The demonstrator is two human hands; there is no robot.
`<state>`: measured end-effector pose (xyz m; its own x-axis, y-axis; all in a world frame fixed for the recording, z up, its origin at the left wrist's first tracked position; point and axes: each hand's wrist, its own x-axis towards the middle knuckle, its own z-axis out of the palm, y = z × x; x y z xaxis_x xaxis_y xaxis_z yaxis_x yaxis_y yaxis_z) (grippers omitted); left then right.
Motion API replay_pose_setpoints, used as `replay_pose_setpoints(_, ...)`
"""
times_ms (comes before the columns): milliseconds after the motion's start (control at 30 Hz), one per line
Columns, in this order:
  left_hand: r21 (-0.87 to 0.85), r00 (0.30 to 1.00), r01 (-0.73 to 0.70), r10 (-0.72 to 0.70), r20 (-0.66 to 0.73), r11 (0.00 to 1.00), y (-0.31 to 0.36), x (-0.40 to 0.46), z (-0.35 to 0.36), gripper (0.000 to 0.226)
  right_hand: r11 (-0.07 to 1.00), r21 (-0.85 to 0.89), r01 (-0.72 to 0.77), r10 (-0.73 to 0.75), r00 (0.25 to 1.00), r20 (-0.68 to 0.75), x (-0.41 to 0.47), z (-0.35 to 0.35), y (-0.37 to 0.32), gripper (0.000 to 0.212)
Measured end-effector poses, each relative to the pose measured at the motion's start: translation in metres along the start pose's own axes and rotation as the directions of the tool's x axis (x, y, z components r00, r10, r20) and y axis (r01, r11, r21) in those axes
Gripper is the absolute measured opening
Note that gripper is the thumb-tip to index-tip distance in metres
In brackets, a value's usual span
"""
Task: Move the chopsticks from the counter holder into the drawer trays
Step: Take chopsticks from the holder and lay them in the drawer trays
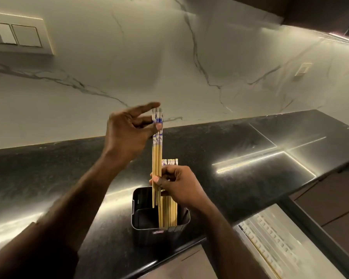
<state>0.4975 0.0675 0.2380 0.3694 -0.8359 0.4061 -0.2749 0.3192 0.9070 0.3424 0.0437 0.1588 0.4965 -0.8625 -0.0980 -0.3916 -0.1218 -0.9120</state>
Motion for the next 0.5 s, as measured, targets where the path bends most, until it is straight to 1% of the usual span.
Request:
replay_pose_setpoints(67,-0.058,0.999,0.0,0.002,0.035,0.998,0.018,0.002,0.006,0.053,0.998,0.062,0.003,-0.005,1.0,0.029,-0.011,-0.013,-0.001,0.014)
replay_pose_setpoints(133,-0.097,0.998,0.007,-0.001,0.068,0.995,0.032,-0.001,0.017,0.051,0.996,0.087,0.009,-0.014,0.999,0.05,-0.026,-0.029,-0.001,0.016)
replay_pose_setpoints(267,-0.158,0.993,0.056,-0.039,0.11,0.986,0.046,-0.016,0.049,0.046,0.988,0.157,-0.006,-0.007,0.997,0.079,-0.065,-0.064,0.007,0.015)
replay_pose_setpoints(333,-0.196,0.991,0.071,-0.047,0.126,0.978,0.055,-0.027,0.069,0.045,0.985,0.171,-0.019,0.007,0.997,0.072,-0.088,-0.081,0.016,0.013)
replay_pose_setpoints(500,-0.259,0.986,0.075,-0.032,0.166,0.963,0.088,-0.07,0.13,0.045,0.981,0.175,-0.086,0.091,0.996,-0.022,-0.161,-0.127,0.037,0.023)
